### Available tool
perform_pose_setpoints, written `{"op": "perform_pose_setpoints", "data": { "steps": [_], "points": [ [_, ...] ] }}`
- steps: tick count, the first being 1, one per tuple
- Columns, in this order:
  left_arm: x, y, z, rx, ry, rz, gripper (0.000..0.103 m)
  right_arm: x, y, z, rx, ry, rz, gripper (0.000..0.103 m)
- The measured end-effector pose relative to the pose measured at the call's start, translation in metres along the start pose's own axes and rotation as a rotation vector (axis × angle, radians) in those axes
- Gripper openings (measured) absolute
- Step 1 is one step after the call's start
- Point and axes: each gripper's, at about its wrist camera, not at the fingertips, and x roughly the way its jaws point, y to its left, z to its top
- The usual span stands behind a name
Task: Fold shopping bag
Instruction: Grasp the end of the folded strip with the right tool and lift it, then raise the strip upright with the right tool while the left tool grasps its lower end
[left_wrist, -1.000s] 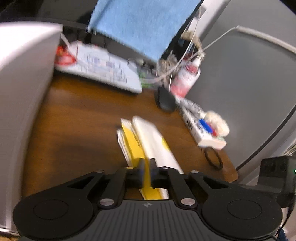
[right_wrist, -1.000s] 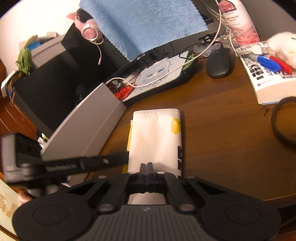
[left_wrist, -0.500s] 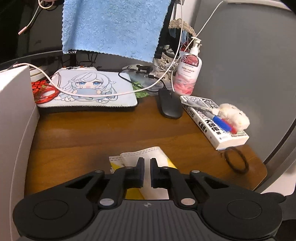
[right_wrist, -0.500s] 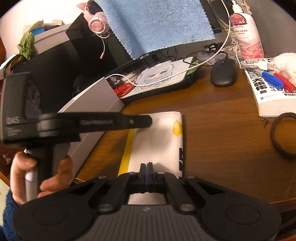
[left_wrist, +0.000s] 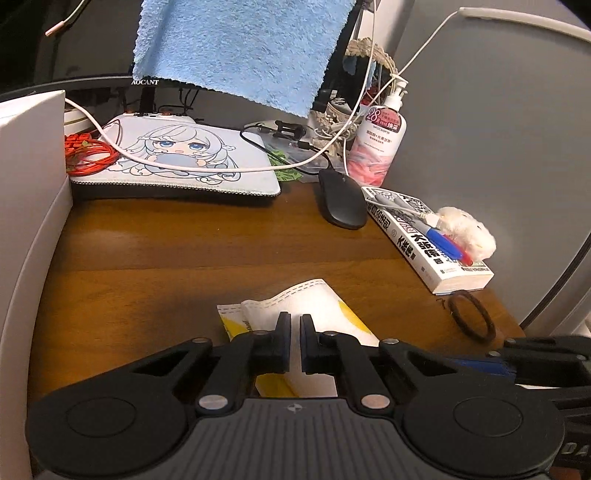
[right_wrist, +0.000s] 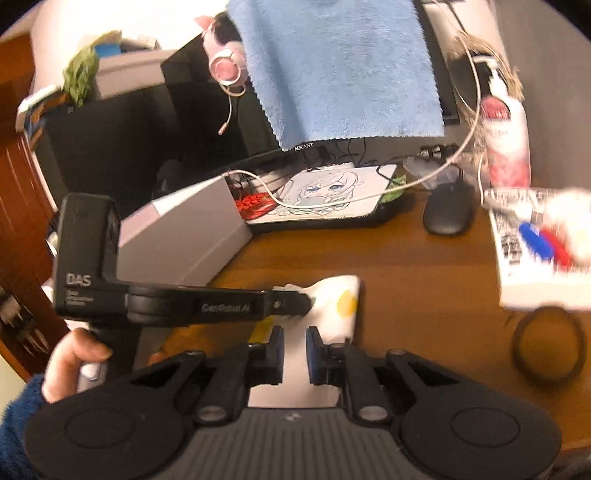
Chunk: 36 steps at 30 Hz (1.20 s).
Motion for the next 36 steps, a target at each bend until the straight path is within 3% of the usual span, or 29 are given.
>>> {"op": "perform_pose_setpoints", "data": {
  "steps": [5,12,21,25,29,33,36],
  "points": [
    [0.0,0.003,-0.001,-0.015,-0.002,-0.016,0.006,0.021,0.009,-0.002,-0.08,0.043,-0.059,0.012],
    [-0.001,0.001,-0.003,-0.009,-0.003,-0.021,0.006,0.021,0.013,-0.019,-0.08,0.014,-0.087,0.011],
    [-0.009,-0.001,-0.013,0.006,0.012,-0.088,0.006,0.005,0.016,-0.036,-0.001,0.014,-0.01,0.011],
    [-0.014,0.001,-0.018,0.012,0.022,-0.122,0.006,-0.006,-0.001,-0.037,0.124,0.01,0.099,0.014],
    [-0.016,0.013,-0.021,-0.049,0.043,-0.196,0.006,-0.024,-0.033,-0.041,0.307,-0.012,0.216,0.032],
    [-0.018,0.024,-0.025,-0.105,0.064,-0.262,0.006,-0.032,-0.073,-0.057,0.546,-0.018,0.332,0.032],
    [-0.02,0.024,-0.028,-0.12,0.073,-0.279,0.006,-0.019,-0.089,-0.071,0.641,0.038,0.372,0.034]
  ]
}}
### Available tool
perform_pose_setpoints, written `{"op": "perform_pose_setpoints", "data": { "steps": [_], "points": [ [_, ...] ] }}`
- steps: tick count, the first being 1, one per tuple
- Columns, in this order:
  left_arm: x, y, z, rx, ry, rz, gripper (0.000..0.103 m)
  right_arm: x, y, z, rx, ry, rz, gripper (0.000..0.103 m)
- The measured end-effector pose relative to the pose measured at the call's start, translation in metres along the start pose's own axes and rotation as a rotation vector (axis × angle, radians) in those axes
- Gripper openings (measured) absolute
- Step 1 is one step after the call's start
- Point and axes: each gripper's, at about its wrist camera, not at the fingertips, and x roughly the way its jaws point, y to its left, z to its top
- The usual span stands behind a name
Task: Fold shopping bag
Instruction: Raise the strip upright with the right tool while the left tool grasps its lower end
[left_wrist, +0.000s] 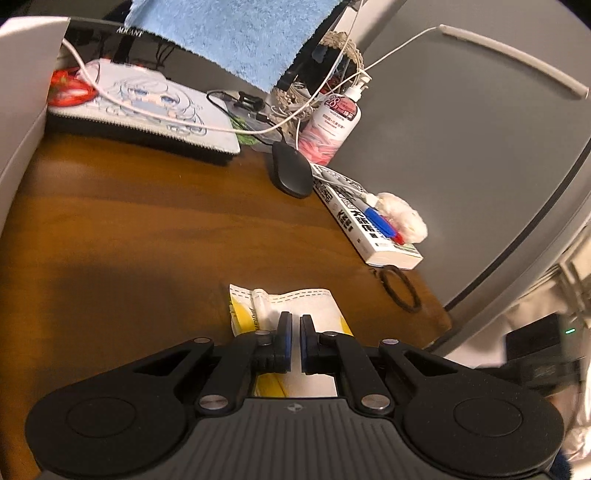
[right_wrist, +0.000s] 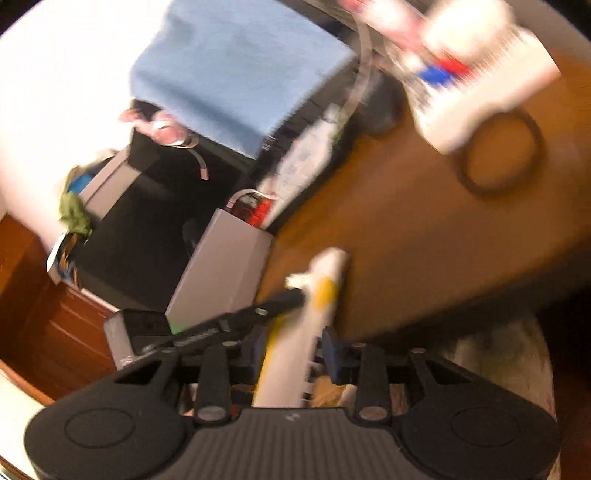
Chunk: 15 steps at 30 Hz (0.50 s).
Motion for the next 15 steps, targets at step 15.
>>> {"op": "perform_pose_setpoints", "data": {
  "steps": [15],
  "points": [
    [-0.022,-0.011,-0.011,-0.006,-0.018,-0.067,0.012,0.056,-0.049,-0.01,0.242,0.131,0.22,0.012]
  ]
}}
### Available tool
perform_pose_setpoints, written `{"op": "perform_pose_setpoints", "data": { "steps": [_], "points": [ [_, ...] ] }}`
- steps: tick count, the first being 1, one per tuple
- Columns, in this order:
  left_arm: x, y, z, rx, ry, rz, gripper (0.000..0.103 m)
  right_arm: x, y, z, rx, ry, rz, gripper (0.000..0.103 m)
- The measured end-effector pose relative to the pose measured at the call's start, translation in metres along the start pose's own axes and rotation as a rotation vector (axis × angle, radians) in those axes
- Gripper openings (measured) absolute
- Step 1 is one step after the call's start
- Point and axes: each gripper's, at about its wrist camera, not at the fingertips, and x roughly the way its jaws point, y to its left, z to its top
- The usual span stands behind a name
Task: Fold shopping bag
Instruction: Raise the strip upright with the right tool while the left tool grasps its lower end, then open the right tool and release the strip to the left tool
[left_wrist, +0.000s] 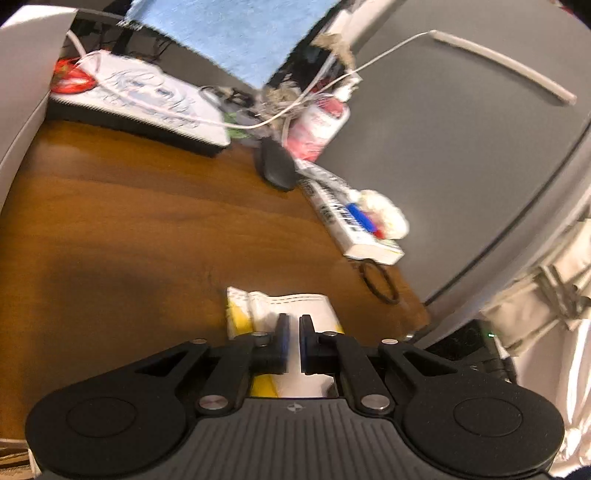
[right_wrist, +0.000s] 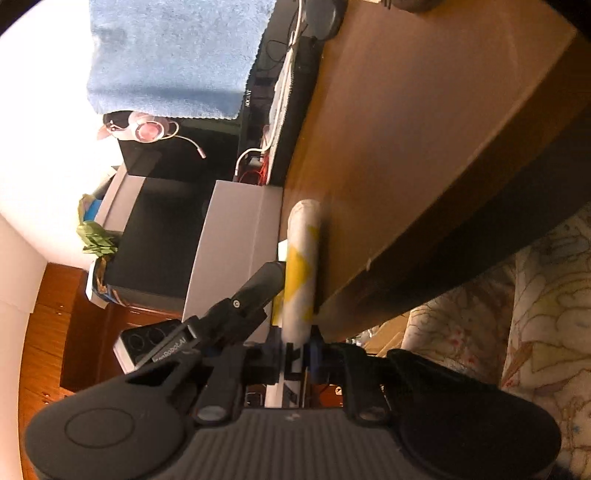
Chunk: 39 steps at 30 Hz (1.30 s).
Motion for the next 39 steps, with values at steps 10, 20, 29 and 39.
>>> {"op": "perform_pose_setpoints", "data": {
  "steps": [10,20,29,39],
  "points": [
    [-0.054,-0.031,0.006,0.095,-0.137,-0.162,0.081,-0.051,0.041,-0.004,-0.247,-0.06,0.114,0.012],
    [-0.048,-0.019,0.004,-0.046,-0.059,-0.478,0.028,-0.052,0.076,-0.013,-0.464,0.087,0.321,0.012],
    [-0.063,-0.034,0.006,0.016,-0.148,-0.359,0.014,-0.045,0.088,-0.008,-0.485,0.082,0.267,0.023],
    [-0.084,-0.092,-0.005,0.402,-0.405,0.165,0.014,-0.048,0.187,-0.01,-0.952,-0.123,-0.442,0.088]
  ]
}}
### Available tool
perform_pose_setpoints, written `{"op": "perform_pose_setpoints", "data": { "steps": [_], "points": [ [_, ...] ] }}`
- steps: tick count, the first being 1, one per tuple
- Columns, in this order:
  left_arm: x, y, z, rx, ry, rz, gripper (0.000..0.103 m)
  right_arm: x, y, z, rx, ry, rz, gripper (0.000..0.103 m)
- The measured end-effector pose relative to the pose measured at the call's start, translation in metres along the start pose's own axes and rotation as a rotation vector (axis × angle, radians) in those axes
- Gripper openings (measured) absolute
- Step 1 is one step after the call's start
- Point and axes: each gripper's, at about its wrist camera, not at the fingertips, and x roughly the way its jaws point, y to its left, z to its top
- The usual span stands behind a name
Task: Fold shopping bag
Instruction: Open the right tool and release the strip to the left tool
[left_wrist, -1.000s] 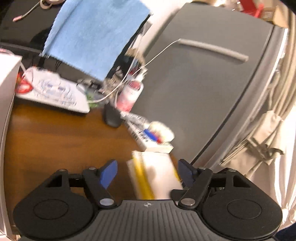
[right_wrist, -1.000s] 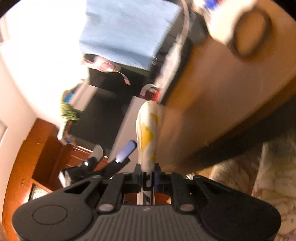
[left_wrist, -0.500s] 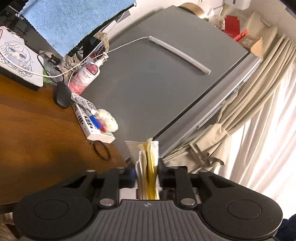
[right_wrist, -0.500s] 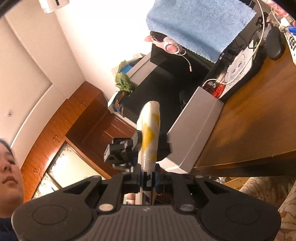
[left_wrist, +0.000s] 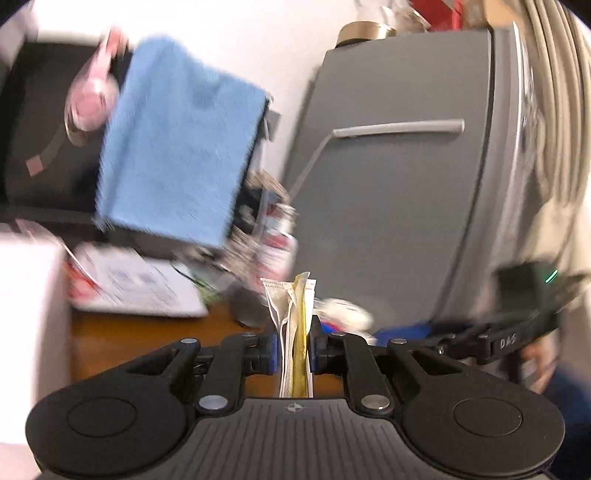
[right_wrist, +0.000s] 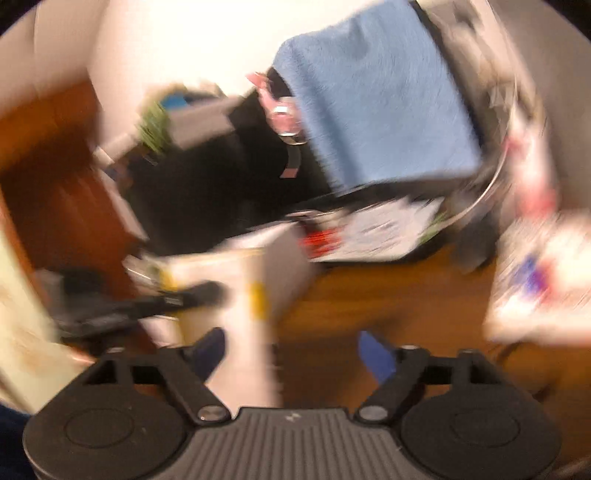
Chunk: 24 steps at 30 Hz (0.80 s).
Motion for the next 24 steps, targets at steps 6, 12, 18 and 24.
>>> {"op": "perform_pose_setpoints", "data": {
  "steps": [6,12,18,24],
  "points": [
    [0.002,-0.016,-0.005,0.145,-0.027,0.098,0.014,0.013,0.053,0.007,-0.384,-0.081,-0.48,0.103],
    [0.001,-0.032,-0.022,0.347,-0.068,0.215,0.014,0.025,0.072,0.01,-0.591,0.022,-0.409,0.103],
    [0.009,-0.055,-0.044,0.633,-0.118,0.374,0.014,0.031,0.056,0.051,-0.216,0.09,-0.221,0.093],
    [0.028,-0.072,-0.071,0.931,-0.17,0.529,0.015,0.037,0.009,0.082,0.418,0.117,0.037,0.077]
  ]
}}
